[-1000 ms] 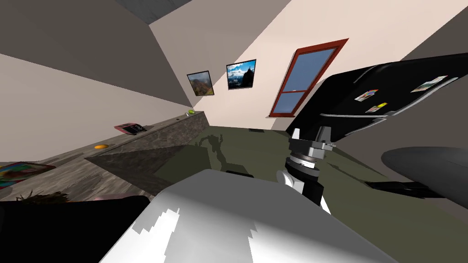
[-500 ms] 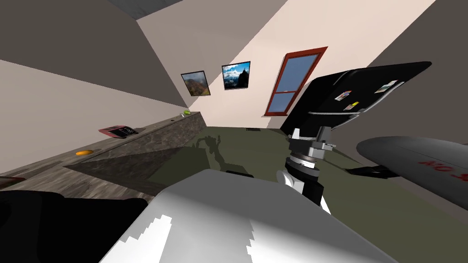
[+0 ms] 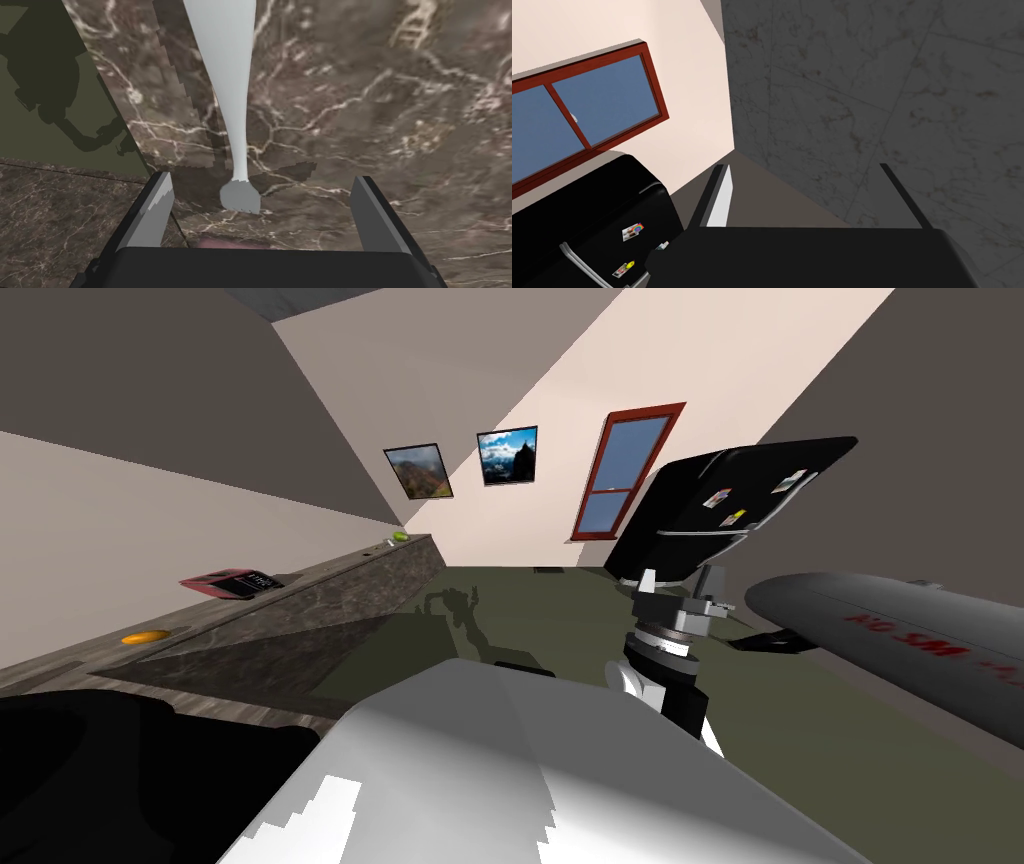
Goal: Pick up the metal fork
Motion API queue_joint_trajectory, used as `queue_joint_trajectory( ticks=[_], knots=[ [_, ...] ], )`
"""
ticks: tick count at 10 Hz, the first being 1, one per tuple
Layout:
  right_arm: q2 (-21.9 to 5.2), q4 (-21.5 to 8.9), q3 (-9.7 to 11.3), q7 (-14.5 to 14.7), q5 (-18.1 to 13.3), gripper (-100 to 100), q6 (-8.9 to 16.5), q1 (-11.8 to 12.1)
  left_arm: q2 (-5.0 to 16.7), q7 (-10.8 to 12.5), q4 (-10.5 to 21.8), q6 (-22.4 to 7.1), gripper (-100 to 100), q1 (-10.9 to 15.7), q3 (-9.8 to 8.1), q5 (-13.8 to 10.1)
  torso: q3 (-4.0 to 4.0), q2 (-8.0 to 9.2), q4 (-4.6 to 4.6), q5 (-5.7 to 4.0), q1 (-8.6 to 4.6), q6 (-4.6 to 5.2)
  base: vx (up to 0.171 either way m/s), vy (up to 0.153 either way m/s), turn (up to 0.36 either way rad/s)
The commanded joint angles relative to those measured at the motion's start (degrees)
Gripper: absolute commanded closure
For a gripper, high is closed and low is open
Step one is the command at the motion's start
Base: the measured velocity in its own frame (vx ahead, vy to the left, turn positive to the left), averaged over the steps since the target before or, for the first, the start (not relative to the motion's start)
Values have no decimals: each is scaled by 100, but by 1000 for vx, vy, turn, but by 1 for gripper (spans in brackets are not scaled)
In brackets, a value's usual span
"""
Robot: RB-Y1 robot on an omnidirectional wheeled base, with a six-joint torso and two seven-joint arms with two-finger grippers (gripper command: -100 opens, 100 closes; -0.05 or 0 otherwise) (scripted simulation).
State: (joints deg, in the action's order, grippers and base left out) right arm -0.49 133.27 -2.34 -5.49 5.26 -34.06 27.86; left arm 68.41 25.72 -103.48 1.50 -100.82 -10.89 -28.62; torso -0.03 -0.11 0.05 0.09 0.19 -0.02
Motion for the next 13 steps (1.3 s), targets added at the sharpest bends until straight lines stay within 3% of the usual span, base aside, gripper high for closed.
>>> queue_joint_trajectory(
  ticks=[1, 3, 4, 5, 6, 10, 11, 12, 13],
  knots=[
    [0, 0, 0, 0, 0, 0, 0, 0, 176, 73, -89, 23, -100, -100, 64, -73, 0, 0, 0, 0, 0, 0, -80, -2, -123],
    [0, 0, 0, 0, 0, 0, 0, 0, 407, 159, -205, 50, -100, -238, 149, -168, 3, 4, 1, -1, -2, -1, -78, -2, -125],
    [0, 0, 0, 0, 0, 0, 0, 0, 333, 125, -172, 30, -100, -182, 135, -136, 3, 4, 1, 0, 1, -2, -34, 5, -25],
    [0, 0, -1, 0, 0, 0, 0, 1, 345, 135, -175, 34, 0, -186, 141, -142, -2, -6, 0, 0, 1, -5, -6, 1, 5],
    [0, 0, -1, 0, 0, 0, 0, 1, 267, 94, -86, -6, -100, 26, 293, -94, -8, -16, -3, 0, 0, -4, 1, 8, 0],
    [0, 0, -1, 0, 0, 0, 0, 2, 113, 13, 90, -86, -100, 449, 598, 1, -14, -26, -5, 2, 6, -4, 7, 14, 1],
    [0, 0, -1, 0, 0, 0, 0, 2, 126, 22, 50, -71, -100, 367, 539, -9, -14, -26, -5, 2, 6, -4, 2, 6, -1],
    [0, 0, -1, 0, 0, 0, 0, 2, 123, 18, 54, -77, 100, 376, 546, -7, -14, -25, -5, 0, 3, -4, 4, 3, -23],
    [0, 1, 0, 0, 0, 0, 0, 1, 127, 19, 44, -65, 100, 387, 530, -8, -12, -19, -8, 9, 5, -17, 4, -4, -11]
  ],
)
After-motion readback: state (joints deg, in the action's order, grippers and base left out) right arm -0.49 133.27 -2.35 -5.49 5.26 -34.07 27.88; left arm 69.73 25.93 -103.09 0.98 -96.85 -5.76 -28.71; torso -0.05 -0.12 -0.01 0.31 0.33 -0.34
